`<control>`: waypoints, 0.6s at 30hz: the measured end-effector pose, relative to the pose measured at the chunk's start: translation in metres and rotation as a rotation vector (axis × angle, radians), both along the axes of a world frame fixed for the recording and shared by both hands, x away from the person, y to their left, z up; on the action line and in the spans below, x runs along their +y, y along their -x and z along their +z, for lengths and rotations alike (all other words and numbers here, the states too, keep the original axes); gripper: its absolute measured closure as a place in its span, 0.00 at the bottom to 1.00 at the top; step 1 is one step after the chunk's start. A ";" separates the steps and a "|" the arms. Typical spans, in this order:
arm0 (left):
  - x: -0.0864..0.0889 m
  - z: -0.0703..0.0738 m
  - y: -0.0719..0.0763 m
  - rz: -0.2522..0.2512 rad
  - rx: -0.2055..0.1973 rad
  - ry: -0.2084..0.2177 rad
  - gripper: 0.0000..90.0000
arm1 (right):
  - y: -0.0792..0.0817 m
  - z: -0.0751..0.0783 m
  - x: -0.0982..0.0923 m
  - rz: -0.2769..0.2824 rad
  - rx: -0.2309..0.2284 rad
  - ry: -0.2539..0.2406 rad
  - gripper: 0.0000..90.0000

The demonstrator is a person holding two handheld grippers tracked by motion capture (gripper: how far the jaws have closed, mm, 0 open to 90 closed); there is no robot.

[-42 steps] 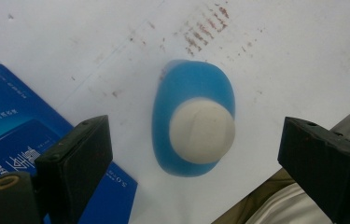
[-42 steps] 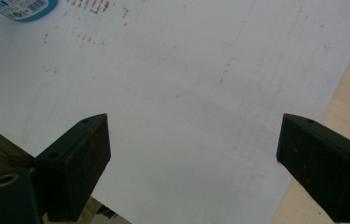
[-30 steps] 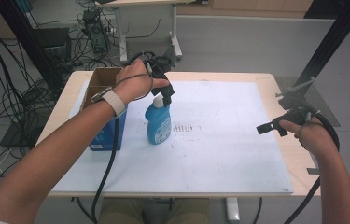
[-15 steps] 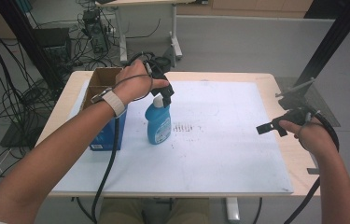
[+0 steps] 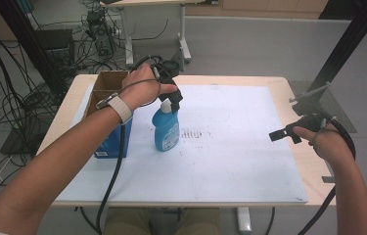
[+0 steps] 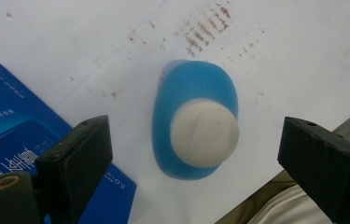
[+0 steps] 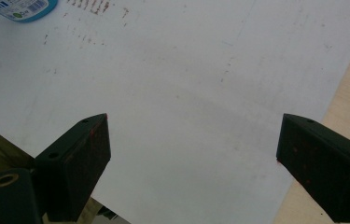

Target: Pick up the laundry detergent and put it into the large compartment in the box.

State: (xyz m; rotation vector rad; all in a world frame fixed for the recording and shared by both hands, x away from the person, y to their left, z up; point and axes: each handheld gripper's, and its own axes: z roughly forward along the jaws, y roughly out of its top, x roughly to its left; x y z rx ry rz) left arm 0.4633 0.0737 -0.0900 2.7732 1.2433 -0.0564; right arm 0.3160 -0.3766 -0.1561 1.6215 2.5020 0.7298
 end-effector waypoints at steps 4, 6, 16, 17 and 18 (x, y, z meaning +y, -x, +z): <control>0.001 -0.001 0.002 0.002 -0.007 0.006 0.13 | 0.001 -0.001 -0.001 -0.002 0.001 -0.003 0.11; 0.001 -0.002 0.001 0.000 -0.006 0.006 0.13 | 0.001 -0.002 -0.002 -0.004 0.002 -0.005 0.11; 0.001 -0.008 0.004 0.002 -0.013 0.006 0.13 | 0.001 -0.003 -0.002 -0.002 0.001 -0.013 0.11; 0.001 -0.008 0.004 0.002 -0.013 0.006 0.13 | 0.001 -0.003 -0.002 -0.002 0.001 -0.013 0.11; 0.000 -0.009 0.004 0.002 -0.013 0.002 0.13 | 0.001 -0.004 -0.002 -0.002 0.002 -0.013 0.11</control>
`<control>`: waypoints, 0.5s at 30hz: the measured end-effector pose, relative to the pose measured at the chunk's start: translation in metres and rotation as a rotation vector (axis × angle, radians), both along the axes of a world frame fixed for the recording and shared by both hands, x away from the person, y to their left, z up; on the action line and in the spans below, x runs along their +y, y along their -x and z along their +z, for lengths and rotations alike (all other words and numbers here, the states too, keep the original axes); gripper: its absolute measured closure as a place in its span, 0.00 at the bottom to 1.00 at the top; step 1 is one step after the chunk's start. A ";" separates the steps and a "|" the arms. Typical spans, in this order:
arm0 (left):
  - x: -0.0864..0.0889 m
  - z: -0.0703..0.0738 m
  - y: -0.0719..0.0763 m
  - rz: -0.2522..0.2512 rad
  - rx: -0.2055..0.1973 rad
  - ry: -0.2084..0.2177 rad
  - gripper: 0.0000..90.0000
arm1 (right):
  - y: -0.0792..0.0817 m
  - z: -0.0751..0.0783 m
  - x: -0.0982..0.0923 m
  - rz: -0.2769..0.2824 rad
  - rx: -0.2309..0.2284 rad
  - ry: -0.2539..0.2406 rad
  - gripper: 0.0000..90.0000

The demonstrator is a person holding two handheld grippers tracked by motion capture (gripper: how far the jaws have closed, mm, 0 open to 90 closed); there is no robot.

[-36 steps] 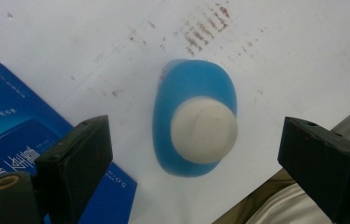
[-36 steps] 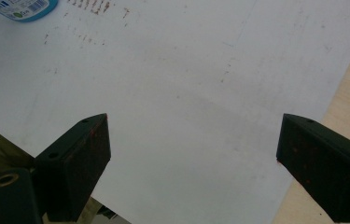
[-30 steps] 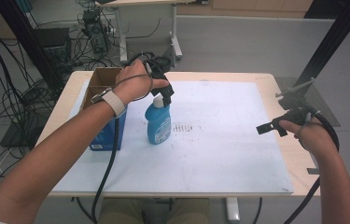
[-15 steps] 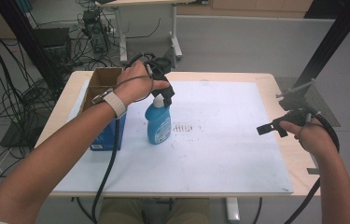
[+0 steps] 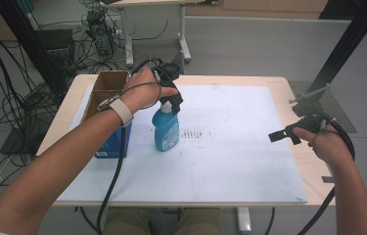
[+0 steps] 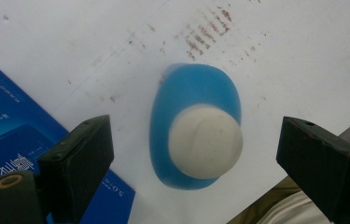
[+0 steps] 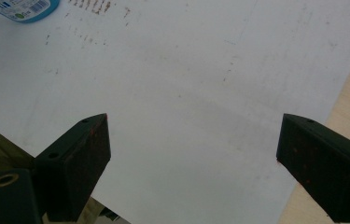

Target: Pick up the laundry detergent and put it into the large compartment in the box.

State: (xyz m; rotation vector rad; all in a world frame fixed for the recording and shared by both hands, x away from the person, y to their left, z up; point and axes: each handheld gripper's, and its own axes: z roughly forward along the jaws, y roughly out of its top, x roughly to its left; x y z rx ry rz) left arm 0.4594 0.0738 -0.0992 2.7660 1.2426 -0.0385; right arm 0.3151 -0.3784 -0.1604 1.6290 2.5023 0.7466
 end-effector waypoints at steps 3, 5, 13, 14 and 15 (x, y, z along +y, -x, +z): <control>0.000 -0.004 0.000 -0.002 0.004 -0.003 0.13 | 0.000 -0.001 0.000 -0.001 0.000 -0.001 0.11; -0.001 -0.007 0.001 -0.002 0.002 -0.003 0.13 | 0.001 -0.001 -0.001 -0.002 0.000 -0.001 0.11; -0.002 -0.015 0.000 -0.003 0.013 -0.005 0.13 | 0.002 -0.004 -0.002 -0.006 0.001 -0.006 0.11; -0.003 -0.016 0.000 -0.001 0.012 -0.007 0.13 | 0.001 -0.004 -0.002 -0.005 0.004 -0.007 0.11; -0.003 -0.017 0.000 0.001 0.013 -0.006 0.13 | 0.001 -0.005 -0.002 -0.005 0.004 -0.008 0.11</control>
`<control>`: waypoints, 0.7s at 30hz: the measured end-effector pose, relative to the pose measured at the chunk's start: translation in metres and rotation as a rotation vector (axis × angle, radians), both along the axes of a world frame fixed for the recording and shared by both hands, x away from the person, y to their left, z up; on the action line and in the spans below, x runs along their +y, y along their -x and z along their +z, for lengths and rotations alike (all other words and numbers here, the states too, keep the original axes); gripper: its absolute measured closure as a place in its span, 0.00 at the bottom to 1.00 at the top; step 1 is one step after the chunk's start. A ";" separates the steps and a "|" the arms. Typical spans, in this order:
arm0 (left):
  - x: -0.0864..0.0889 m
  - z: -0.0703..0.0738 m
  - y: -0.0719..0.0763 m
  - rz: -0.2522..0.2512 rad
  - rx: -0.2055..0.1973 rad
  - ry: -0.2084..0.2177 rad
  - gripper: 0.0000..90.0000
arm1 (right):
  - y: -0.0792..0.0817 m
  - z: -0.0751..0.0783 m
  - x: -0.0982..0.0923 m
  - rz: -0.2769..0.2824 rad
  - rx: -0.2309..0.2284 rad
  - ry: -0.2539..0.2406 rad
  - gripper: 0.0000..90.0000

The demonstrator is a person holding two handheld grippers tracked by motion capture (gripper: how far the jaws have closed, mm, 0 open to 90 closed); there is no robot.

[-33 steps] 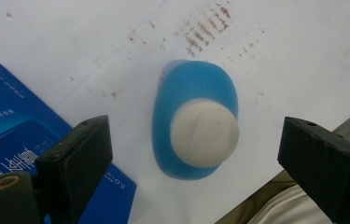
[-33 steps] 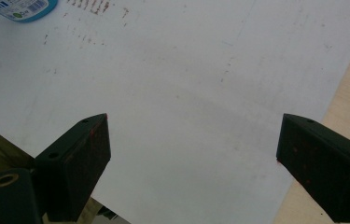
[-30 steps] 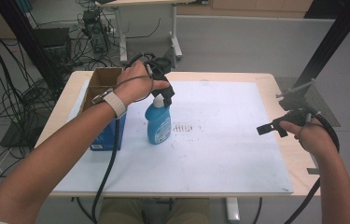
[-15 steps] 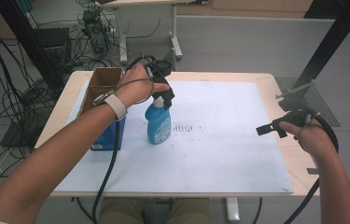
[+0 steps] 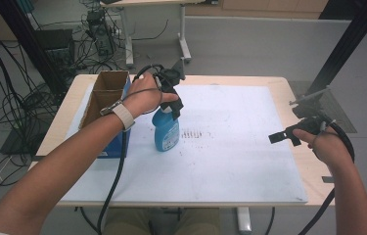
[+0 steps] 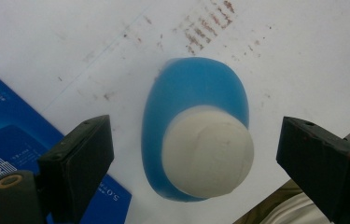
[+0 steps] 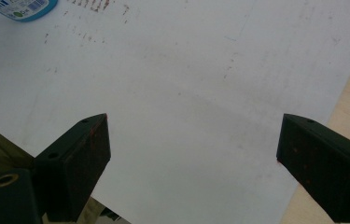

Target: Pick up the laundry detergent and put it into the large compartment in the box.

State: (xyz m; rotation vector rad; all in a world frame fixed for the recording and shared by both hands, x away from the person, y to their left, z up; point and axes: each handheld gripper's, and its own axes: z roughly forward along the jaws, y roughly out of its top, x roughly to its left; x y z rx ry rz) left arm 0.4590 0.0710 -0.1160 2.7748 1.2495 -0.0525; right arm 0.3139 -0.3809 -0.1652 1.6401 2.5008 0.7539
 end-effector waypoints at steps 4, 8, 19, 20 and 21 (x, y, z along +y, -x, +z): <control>0.000 -0.004 0.000 0.004 0.001 -0.003 0.13 | 0.000 -0.001 0.000 -0.001 -0.001 -0.002 0.11; -0.003 -0.008 0.001 0.004 0.002 -0.014 0.13 | 0.000 -0.002 0.000 -0.001 0.001 -0.002 0.11; -0.006 -0.023 0.003 0.005 0.006 -0.023 0.12 | 0.002 -0.006 -0.002 -0.005 0.002 -0.008 0.11; -0.007 -0.023 0.003 0.006 0.005 -0.024 0.12 | 0.002 -0.006 -0.003 -0.006 0.003 -0.010 0.11; -0.007 -0.024 0.003 0.003 0.007 -0.024 0.12 | 0.002 -0.007 -0.003 -0.006 0.003 -0.009 0.11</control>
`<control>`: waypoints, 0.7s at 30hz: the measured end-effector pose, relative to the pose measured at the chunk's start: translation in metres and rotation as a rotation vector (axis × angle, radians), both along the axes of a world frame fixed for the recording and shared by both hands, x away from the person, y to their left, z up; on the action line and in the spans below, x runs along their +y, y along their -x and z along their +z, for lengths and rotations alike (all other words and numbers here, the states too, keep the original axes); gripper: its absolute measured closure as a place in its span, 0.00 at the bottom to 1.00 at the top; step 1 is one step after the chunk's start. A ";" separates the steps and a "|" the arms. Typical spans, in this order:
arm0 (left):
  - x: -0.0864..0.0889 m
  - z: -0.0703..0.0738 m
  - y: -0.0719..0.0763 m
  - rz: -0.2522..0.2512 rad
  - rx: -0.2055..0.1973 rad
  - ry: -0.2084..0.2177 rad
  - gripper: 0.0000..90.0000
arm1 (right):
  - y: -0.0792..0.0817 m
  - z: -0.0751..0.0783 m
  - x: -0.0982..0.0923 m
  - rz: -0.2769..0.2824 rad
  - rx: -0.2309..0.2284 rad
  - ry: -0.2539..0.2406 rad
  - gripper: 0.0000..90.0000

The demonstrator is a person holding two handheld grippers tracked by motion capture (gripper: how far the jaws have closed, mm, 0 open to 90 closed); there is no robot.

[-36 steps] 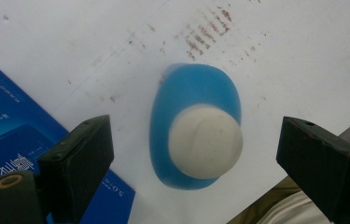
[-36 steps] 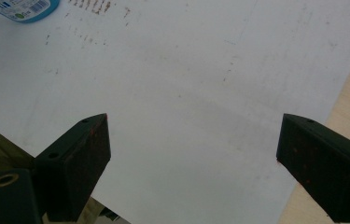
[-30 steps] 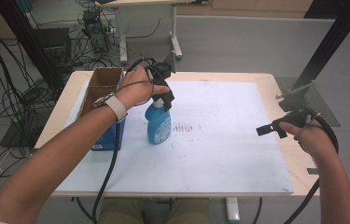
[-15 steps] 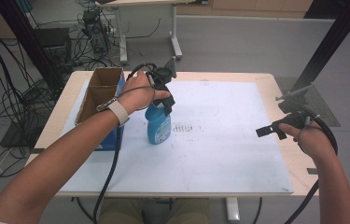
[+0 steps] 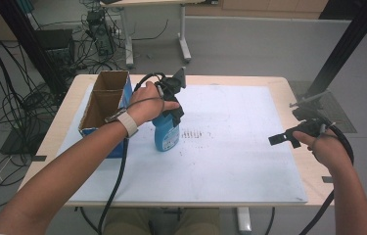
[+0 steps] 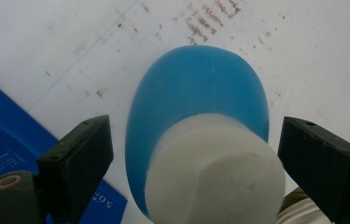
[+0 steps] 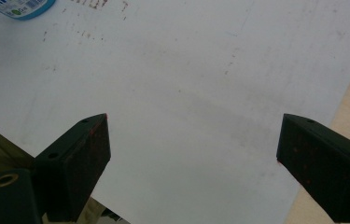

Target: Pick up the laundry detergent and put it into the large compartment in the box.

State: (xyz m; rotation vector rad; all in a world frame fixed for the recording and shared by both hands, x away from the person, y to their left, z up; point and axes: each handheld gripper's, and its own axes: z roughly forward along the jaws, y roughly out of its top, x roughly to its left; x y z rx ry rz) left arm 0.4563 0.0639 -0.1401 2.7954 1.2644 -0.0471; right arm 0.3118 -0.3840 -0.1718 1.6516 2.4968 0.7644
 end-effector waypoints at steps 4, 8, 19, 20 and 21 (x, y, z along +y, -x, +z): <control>-0.002 -0.004 0.000 0.000 0.004 -0.001 0.12 | 0.001 -0.001 -0.001 -0.001 0.000 -0.003 0.11; -0.003 -0.007 0.000 0.000 0.002 -0.006 0.12 | 0.001 -0.002 -0.001 -0.001 0.000 -0.004 0.11; -0.003 -0.013 0.001 0.002 -0.005 -0.011 0.15 | 0.001 -0.004 -0.002 -0.005 0.001 -0.006 0.11; -0.003 -0.012 0.001 0.000 -0.007 -0.010 0.15 | 0.001 -0.004 -0.002 -0.003 0.001 -0.006 0.11; -0.003 -0.013 0.001 0.002 -0.008 -0.009 0.15 | 0.000 -0.004 -0.002 -0.003 0.002 -0.006 0.11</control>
